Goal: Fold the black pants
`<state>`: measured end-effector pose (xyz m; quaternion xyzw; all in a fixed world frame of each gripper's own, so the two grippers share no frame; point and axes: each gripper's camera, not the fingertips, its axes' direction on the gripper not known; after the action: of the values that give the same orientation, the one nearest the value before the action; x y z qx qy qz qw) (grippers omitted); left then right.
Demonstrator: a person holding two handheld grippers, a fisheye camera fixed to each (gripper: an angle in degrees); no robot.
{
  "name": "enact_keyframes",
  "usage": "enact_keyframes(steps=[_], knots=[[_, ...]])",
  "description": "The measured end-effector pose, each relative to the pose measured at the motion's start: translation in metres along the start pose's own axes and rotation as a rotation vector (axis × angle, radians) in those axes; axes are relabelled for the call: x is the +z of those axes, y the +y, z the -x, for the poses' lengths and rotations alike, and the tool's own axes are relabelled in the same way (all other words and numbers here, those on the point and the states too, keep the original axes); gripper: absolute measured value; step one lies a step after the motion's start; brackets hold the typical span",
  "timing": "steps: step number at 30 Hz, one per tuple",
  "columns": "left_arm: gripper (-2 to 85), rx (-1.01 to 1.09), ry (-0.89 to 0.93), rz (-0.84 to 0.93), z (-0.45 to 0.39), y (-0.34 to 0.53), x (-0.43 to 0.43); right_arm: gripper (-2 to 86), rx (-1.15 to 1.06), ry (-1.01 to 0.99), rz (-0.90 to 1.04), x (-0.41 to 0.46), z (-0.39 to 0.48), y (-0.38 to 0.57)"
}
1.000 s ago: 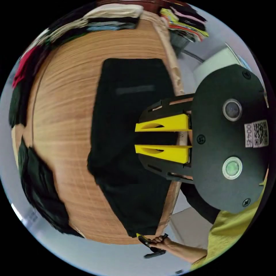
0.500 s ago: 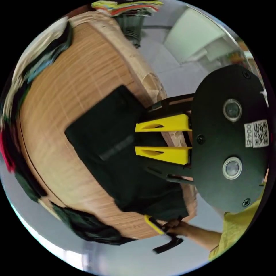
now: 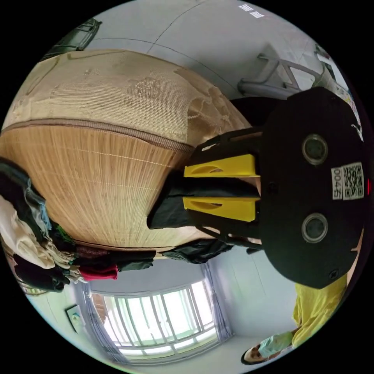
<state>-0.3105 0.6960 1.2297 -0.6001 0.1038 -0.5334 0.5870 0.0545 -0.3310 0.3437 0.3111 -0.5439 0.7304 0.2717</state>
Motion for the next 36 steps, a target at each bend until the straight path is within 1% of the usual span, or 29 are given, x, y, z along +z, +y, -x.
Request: enact_keyframes(steps=[2, 3, 5, 6, 8, 10, 12, 15, 17, 20, 22, 24, 26, 31, 36], knots=[[0.1, 0.03, -0.045, 0.019, -0.014, -0.009, -0.005, 4.3, -0.057, 0.098, -0.063, -0.016, 0.018, 0.007], [0.1, 0.037, -0.055, 0.023, -0.017, -0.011, -0.006, 4.1, -0.078, 0.128, -0.081, -0.019, 0.024, 0.01], [0.1, 0.047, -0.083, 0.029, -0.028, -0.018, -0.011, 3.7, -0.182, 0.28, -0.148, -0.028, 0.058, 0.023], [0.1, 0.047, -0.088, 0.031, -0.031, -0.019, -0.012, 3.7, -0.225, 0.309, -0.155, -0.028, 0.068, 0.027], [0.1, 0.045, -0.105, 0.034, -0.04, -0.024, -0.016, 4.1, -0.384, 0.34, -0.092, -0.019, 0.098, 0.038], [0.1, 0.043, -0.118, 0.04, -0.046, -0.028, -0.019, 4.3, -0.446, 0.338, -0.017, -0.011, 0.109, 0.04], [0.1, 0.047, -0.134, 0.049, -0.053, -0.031, -0.021, 4.3, -0.42, 0.363, -0.007, -0.014, 0.107, 0.036], [0.1, 0.049, -0.142, 0.059, -0.06, -0.036, -0.023, 4.4, -0.295, 0.225, -0.115, -0.052, 0.086, 0.024], [0.1, 0.038, -0.132, 0.058, -0.063, -0.038, -0.025, 4.3, -0.147, 0.125, -0.202, -0.088, 0.056, 0.016], [0.1, 0.033, -0.125, 0.061, -0.066, -0.04, -0.026, 3.9, 0.006, 0.052, -0.229, -0.116, 0.018, 0.008], [0.1, 0.033, -0.126, 0.065, -0.069, -0.041, -0.026, 3.7, 0.055, 0.039, -0.194, -0.122, 0.003, 0.002], [0.1, 0.035, -0.126, 0.068, -0.071, -0.042, -0.025, 3.6, 0.054, 0.053, -0.135, -0.122, -0.003, -0.005], [0.1, 0.032, -0.122, 0.07, -0.072, -0.041, -0.024, 3.7, 0.026, 0.028, -0.09, -0.121, -0.002, -0.012], [0.1, 0.028, -0.124, 0.073, -0.075, -0.039, -0.019, 6.5, 0.002, 0.019, -0.025, -0.113, 0.005, -0.024], [0.1, 0.027, -0.13, 0.074, -0.075, -0.033, -0.011, 7.0, 0.0, -0.021, -0.006, -0.112, 0.006, -0.029]])
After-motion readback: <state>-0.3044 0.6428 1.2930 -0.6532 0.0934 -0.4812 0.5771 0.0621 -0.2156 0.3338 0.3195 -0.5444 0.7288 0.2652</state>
